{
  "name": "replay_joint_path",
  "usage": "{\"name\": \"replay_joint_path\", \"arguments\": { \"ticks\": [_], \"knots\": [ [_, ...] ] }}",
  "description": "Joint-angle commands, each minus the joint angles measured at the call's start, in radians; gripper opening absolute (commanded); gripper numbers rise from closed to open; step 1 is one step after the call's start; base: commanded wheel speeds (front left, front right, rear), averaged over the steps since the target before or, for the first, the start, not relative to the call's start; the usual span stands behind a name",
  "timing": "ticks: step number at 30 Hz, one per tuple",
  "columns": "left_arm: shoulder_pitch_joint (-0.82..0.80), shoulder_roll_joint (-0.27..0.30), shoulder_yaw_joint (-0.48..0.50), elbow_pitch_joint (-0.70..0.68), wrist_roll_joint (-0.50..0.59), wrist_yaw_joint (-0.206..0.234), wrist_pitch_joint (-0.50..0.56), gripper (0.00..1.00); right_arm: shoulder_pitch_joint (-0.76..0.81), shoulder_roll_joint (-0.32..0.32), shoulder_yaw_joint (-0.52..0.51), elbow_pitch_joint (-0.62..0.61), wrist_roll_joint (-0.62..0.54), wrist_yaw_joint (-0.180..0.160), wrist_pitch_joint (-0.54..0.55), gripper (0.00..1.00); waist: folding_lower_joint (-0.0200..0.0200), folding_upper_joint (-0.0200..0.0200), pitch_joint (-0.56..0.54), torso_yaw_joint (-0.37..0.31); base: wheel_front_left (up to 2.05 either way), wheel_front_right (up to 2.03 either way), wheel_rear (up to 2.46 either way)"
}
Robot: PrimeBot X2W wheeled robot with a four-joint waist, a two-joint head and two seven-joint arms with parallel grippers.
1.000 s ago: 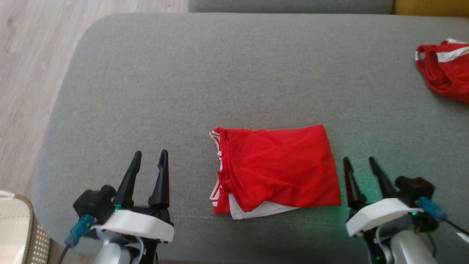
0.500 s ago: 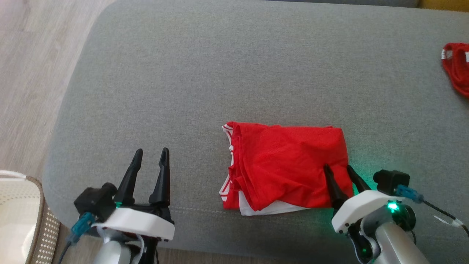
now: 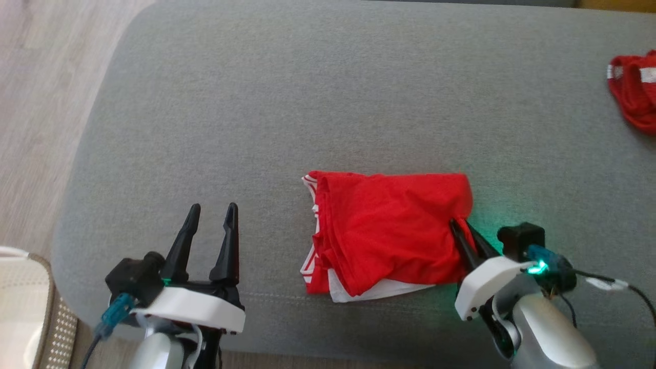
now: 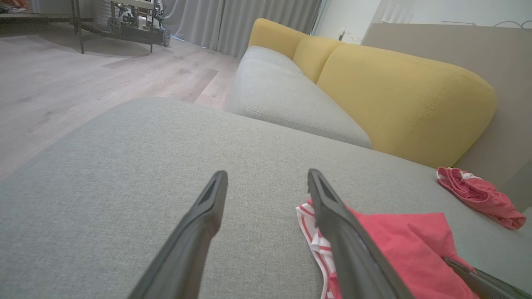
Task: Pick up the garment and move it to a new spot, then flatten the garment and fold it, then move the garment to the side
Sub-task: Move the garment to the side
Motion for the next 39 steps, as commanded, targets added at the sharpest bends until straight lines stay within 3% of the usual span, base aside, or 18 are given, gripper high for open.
{"name": "replay_joint_path", "arguments": {
  "ticks": [1,7,13,18,23,31,39],
  "knots": [
    [-0.040,0.003,0.025,-0.031,0.011,-0.003,-0.012,1.00,-0.042,-0.009,0.029,-0.031,-0.022,0.000,-0.020,0.00,0.0000,0.0000,-0.005,-0.009,0.00,0.00,0.00],
    [-0.040,0.003,0.010,-0.043,0.030,-0.013,-0.012,1.00,-0.095,-0.072,0.112,-0.073,-0.123,0.000,-0.029,0.00,0.0000,0.0000,-0.008,-0.061,0.00,0.00,0.00],
    [-0.099,0.003,-0.008,-0.044,0.086,-0.041,-0.012,1.00,-0.238,-0.187,0.182,-0.124,-0.116,0.000,0.018,0.00,0.0000,0.0000,0.068,-0.154,0.00,0.00,0.00],
    [-0.208,0.010,-0.028,-0.041,0.169,-0.073,-0.012,1.00,-0.405,-0.277,0.169,-0.134,-0.061,0.000,0.068,0.00,0.0000,0.0000,0.192,-0.248,0.00,0.00,0.00],
    [-0.351,0.065,-0.070,-0.052,0.201,-0.084,-0.012,1.00,-0.586,-0.334,0.081,-0.088,0.018,0.000,0.086,0.00,0.0000,0.0000,0.335,-0.354,0.00,0.00,0.00],
    [-0.464,0.161,-0.134,-0.075,0.174,-0.085,-0.012,1.00,-0.721,-0.334,-0.042,-0.002,0.039,0.000,0.048,0.00,0.0000,0.0000,0.453,-0.446,0.00,0.00,0.00],
    [-0.477,0.184,-0.114,-0.098,0.149,-0.085,-0.012,1.00,-0.747,-0.310,-0.139,0.044,0.004,0.000,0.013,0.00,0.0000,0.0000,0.498,-0.458,0.00,0.00,0.00]
  ]
}}
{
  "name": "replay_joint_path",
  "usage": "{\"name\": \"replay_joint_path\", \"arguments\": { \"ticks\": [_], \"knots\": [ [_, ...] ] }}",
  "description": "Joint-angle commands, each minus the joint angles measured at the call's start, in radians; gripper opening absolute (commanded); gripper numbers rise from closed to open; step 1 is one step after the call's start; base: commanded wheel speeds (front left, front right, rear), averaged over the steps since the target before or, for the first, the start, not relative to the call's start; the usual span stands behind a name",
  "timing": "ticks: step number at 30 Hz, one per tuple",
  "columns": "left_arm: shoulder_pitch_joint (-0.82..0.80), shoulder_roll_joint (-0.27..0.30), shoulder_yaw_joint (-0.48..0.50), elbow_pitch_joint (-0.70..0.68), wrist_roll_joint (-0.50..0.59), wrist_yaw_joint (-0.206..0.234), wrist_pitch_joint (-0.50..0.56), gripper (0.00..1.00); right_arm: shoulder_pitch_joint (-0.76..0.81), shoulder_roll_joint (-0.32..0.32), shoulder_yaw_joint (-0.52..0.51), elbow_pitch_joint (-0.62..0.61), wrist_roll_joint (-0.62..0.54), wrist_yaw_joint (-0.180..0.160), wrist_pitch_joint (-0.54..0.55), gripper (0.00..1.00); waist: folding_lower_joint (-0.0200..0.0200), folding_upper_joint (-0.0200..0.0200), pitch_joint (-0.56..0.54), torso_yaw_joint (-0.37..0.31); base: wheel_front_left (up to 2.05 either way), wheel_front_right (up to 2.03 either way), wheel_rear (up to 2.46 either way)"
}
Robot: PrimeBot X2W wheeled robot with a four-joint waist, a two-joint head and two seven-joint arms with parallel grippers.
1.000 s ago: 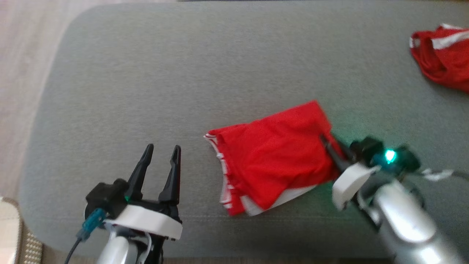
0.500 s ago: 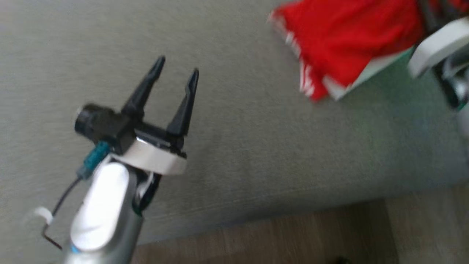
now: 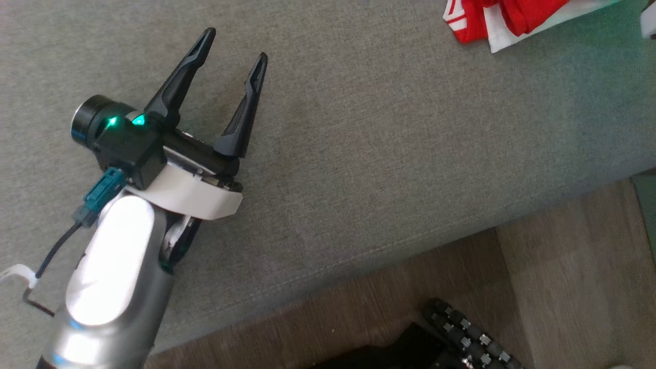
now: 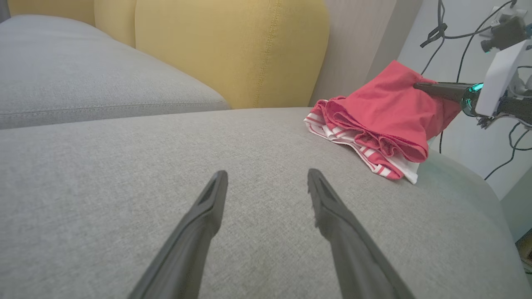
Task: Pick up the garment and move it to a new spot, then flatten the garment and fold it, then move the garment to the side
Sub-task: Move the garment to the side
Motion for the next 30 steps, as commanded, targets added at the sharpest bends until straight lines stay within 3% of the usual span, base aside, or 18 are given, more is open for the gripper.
{"name": "replay_joint_path", "arguments": {
  "ticks": [1,2,3,4,12,23,30],
  "knots": [
    [-0.012,0.022,0.036,-0.040,-0.002,-0.003,-0.005,1.00,-0.005,0.002,-0.017,-0.020,-0.010,0.000,-0.015,0.00,-0.0002,0.0001,0.017,-0.010,0.00,0.00,0.00],
    [-0.012,0.022,0.036,-0.040,-0.002,-0.003,-0.005,1.00,-0.005,0.002,-0.017,-0.020,-0.010,0.000,-0.015,0.00,-0.0002,0.0001,0.017,-0.010,0.00,0.00,0.00],
    [-0.010,0.022,0.036,-0.040,-0.003,-0.003,-0.005,1.00,-0.003,0.007,-0.024,-0.021,-0.014,0.000,-0.019,0.45,-0.0002,0.0001,0.017,-0.008,0.00,0.00,0.00],
    [-0.009,0.021,0.035,-0.040,-0.004,-0.003,-0.005,1.00,0.000,0.010,-0.031,-0.023,-0.018,0.000,-0.023,1.00,-0.0002,0.0001,0.016,-0.005,0.00,0.00,0.00],
    [0.007,-0.023,0.062,-0.041,-0.017,-0.003,-0.005,1.00,0.029,0.038,-0.080,-0.089,-0.087,0.000,-0.046,1.00,-0.0002,0.0001,-0.055,0.039,0.00,0.00,0.00],
    [0.111,-0.127,0.117,-0.038,-0.036,-0.003,-0.005,1.00,0.196,0.122,0.081,-0.262,-0.063,0.000,-0.012,1.00,-0.0002,0.0001,-0.266,0.192,0.00,0.00,0.00],
    [0.207,-0.156,0.175,-0.039,-0.041,-0.003,-0.005,1.00,0.369,0.155,0.148,-0.353,-0.055,0.000,-0.029,1.00,-0.0002,0.0001,-0.379,0.313,0.00,0.00,0.00]
  ]
}}
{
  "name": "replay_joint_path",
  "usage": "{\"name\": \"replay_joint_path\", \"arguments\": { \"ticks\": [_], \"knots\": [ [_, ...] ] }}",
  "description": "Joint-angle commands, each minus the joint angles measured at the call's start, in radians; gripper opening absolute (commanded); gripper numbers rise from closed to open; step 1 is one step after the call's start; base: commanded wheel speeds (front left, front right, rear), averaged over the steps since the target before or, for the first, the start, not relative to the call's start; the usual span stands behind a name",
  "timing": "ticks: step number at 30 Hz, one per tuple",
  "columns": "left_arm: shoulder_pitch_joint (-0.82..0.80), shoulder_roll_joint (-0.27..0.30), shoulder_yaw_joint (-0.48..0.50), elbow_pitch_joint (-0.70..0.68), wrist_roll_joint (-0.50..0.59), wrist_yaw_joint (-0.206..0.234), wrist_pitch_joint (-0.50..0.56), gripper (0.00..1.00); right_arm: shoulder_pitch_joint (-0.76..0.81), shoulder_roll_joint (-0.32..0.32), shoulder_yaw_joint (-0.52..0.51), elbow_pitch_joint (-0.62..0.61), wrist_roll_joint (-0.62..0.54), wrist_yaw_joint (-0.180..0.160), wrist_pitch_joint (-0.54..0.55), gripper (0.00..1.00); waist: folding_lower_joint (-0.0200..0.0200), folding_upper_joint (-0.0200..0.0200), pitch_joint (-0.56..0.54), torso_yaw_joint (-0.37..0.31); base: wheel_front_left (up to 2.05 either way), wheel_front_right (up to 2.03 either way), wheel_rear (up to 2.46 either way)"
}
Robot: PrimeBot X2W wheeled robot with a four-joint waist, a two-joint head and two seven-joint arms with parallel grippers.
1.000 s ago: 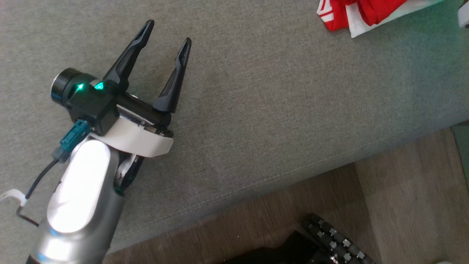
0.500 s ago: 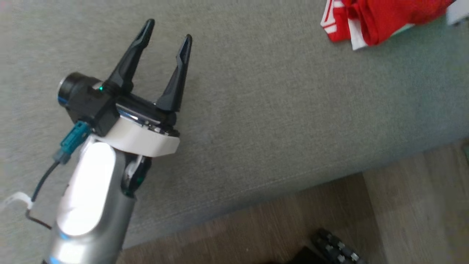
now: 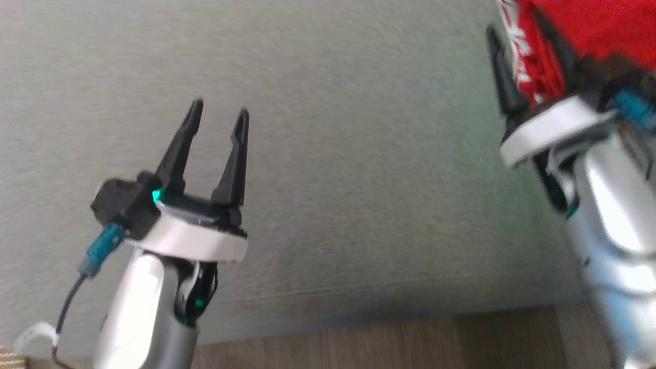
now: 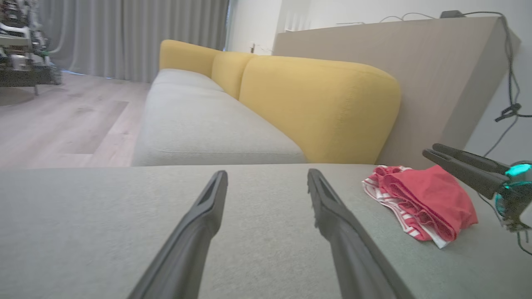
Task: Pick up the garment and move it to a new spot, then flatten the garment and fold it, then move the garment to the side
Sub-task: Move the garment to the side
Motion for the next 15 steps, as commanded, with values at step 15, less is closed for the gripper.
{"name": "replay_joint_path", "arguments": {
  "ticks": [15],
  "knots": [
    [0.213,-0.002,0.035,-0.001,-0.034,0.041,-0.005,1.00,0.399,0.159,-0.063,-0.188,-0.134,0.000,-0.040,1.00,0.0000,0.0000,-0.248,0.182,0.00,0.00,0.00]
  ]
}}
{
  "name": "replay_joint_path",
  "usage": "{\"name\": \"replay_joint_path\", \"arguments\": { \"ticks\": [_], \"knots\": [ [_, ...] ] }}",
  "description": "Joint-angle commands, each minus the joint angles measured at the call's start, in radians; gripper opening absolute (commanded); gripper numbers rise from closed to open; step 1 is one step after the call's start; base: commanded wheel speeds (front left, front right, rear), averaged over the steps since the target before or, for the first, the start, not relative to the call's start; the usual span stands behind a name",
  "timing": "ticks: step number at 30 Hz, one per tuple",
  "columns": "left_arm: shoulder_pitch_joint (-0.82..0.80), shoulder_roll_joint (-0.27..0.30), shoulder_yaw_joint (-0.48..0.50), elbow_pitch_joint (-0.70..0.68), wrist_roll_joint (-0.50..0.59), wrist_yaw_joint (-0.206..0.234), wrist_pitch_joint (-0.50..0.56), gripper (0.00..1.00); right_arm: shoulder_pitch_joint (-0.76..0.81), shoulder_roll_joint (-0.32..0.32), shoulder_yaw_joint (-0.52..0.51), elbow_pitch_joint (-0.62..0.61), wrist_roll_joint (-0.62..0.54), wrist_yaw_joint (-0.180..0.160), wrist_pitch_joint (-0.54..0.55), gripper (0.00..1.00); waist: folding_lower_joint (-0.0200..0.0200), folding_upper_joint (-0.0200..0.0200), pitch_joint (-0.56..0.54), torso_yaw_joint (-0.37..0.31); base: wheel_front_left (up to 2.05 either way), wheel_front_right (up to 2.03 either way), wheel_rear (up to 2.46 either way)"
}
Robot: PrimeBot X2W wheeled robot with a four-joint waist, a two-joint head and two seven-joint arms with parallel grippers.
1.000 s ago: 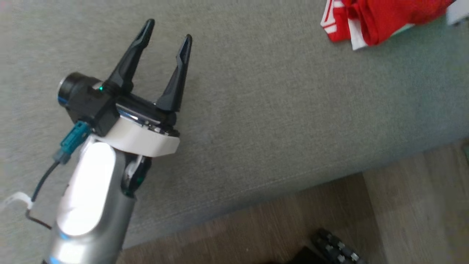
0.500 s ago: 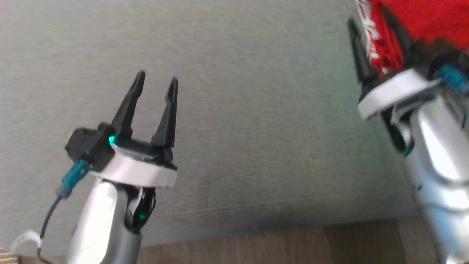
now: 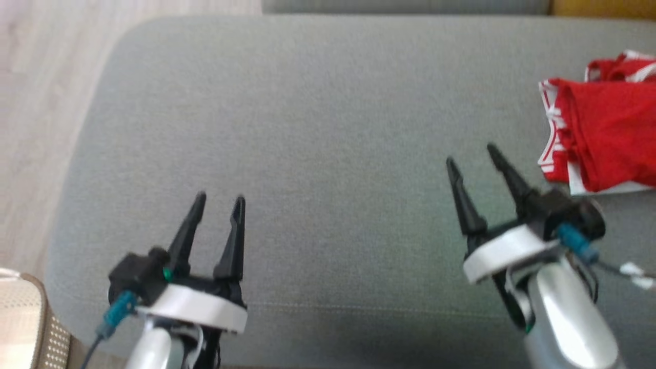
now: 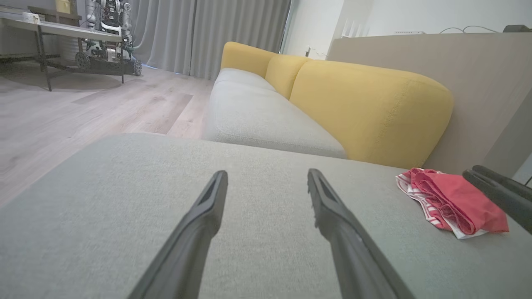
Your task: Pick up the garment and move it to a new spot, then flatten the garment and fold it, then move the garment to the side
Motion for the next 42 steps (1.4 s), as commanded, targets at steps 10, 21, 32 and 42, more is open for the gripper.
{"name": "replay_joint_path", "arguments": {
  "ticks": [10,21,32,42],
  "knots": [
    [0.062,0.002,0.036,-0.030,0.021,0.037,-0.005,1.00,0.174,0.048,-0.012,-0.114,-0.047,0.000,-0.010,1.00,0.0000,0.0000,-0.087,0.008,0.00,0.00,0.00],
    [0.065,0.002,0.041,-0.039,0.013,0.045,-0.005,1.00,0.195,0.049,-0.116,-0.171,-0.011,0.000,-0.010,1.00,0.0000,0.0000,-0.085,-0.015,0.00,0.00,0.00],
    [0.052,0.002,0.050,-0.026,0.002,0.069,-0.005,1.00,0.193,0.049,-0.173,-0.208,0.010,0.000,-0.010,1.00,0.0000,0.0000,-0.071,-0.028,0.00,0.00,0.00],
    [0.034,0.002,0.073,-0.019,0.032,0.078,-0.005,1.00,0.182,0.049,-0.178,-0.219,0.010,0.000,-0.010,1.00,0.0000,0.0000,-0.049,-0.027,0.00,0.00,0.00]
  ]
}}
